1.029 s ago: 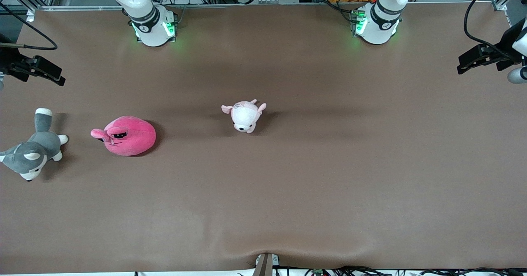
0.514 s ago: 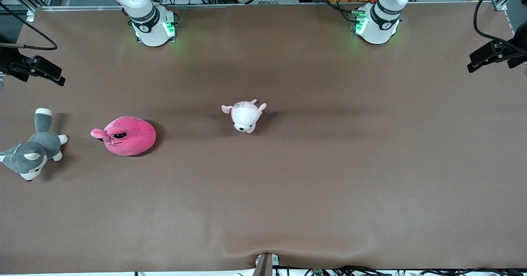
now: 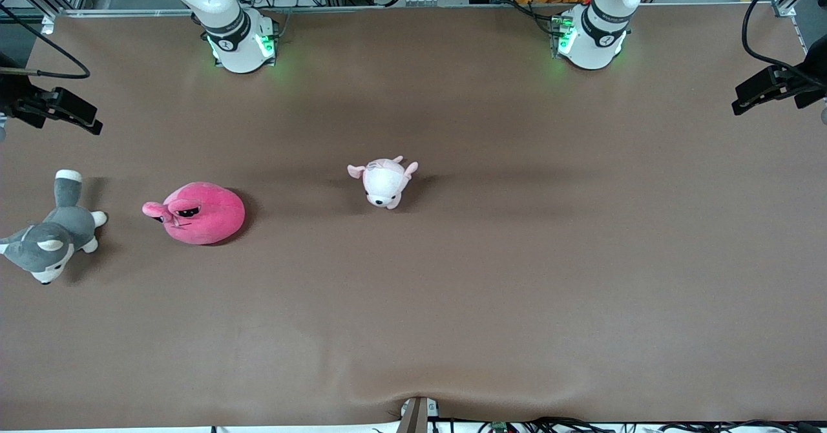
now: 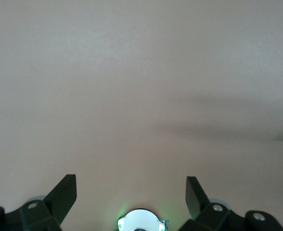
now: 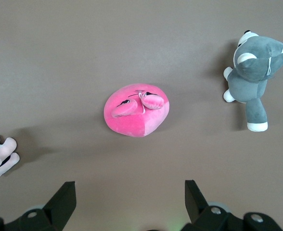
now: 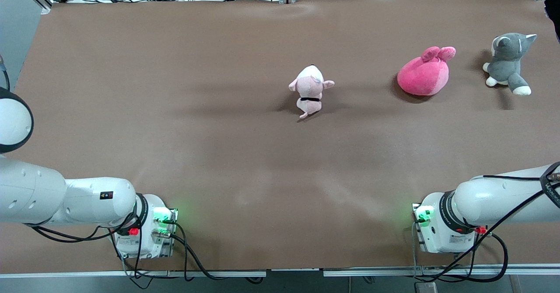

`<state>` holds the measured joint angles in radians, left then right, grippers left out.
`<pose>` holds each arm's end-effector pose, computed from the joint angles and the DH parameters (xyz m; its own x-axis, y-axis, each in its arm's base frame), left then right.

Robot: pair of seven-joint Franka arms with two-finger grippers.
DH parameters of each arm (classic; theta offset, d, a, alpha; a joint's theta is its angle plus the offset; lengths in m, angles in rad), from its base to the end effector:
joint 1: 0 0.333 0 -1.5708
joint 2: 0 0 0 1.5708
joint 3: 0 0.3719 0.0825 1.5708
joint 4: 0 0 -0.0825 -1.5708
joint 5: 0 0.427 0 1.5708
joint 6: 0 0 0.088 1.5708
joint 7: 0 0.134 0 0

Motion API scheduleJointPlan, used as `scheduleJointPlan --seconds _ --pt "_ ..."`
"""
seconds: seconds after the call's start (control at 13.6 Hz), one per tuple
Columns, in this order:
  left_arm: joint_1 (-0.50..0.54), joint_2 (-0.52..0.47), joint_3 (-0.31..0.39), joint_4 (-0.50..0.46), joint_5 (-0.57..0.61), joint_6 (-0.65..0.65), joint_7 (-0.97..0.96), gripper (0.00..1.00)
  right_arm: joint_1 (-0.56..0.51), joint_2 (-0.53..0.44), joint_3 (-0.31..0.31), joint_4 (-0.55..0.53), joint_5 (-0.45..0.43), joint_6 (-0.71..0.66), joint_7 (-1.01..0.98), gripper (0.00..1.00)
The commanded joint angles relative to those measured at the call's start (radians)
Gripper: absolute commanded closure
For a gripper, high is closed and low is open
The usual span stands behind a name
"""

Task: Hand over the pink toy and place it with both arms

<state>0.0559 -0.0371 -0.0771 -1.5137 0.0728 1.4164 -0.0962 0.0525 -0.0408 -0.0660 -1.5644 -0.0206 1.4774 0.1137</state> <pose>0.5659 -0.0024 0.6913 0.9949 0.0861 -0.0523 0.0817 -0.9934 -0.0807 0.5715 -0.0115 0.6726 0.9907 -0.1286 -0.0439 -0.1276 -0.9916 0.0230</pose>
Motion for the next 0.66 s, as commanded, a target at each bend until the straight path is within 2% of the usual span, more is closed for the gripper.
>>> scheduleJointPlan --seconds 0.0,0.59 --pt "-0.002 0.009 -0.004 0.026 0.016 -0.019 0.016 0.0 0.001 -0.007 0.003 -0.002 -0.019 -0.002 0.017 0.0" --pt "0.002 0.006 -0.006 0.026 0.015 -0.019 0.02 0.0 0.001 -0.007 0.003 -0.002 -0.019 -0.002 0.017 0.0"
